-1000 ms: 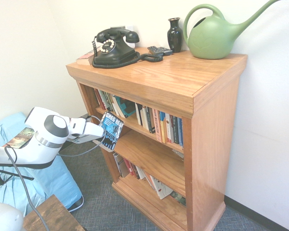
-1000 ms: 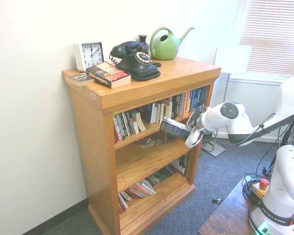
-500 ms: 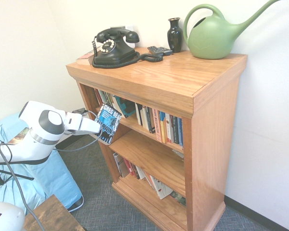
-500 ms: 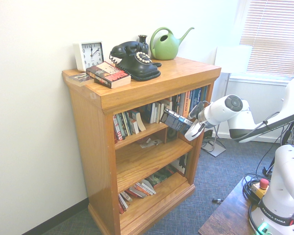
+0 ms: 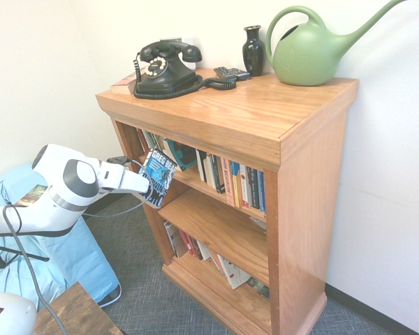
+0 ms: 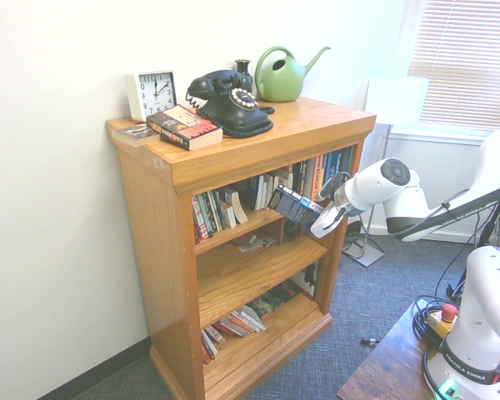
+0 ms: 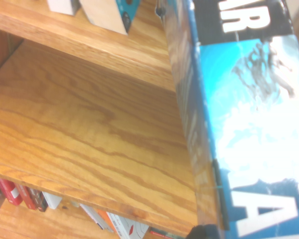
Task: Put the book on the shelf
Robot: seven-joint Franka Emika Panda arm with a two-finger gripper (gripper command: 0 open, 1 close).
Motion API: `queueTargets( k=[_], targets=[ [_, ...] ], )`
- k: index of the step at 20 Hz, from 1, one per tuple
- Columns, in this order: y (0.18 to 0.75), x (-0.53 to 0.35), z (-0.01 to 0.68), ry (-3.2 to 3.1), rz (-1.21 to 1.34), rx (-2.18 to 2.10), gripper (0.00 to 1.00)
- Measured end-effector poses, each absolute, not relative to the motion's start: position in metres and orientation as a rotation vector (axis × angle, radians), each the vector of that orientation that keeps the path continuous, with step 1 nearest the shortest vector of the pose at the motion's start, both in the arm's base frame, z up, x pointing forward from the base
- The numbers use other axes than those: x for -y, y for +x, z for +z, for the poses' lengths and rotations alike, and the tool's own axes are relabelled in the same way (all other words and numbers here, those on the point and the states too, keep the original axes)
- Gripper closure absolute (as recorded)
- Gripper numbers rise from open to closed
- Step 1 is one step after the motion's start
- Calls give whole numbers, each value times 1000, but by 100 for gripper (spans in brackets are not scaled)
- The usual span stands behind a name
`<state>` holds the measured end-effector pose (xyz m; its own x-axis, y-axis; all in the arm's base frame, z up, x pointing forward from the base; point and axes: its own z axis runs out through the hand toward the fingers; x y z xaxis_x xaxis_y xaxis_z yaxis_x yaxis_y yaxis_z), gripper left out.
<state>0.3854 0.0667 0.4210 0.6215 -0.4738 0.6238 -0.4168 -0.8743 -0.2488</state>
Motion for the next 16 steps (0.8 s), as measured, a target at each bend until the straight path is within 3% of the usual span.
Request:
queueTargets(
  k=[16],
  targets=[
    [406, -94, 424, -2718, -1112, -902, 100]
  ],
)
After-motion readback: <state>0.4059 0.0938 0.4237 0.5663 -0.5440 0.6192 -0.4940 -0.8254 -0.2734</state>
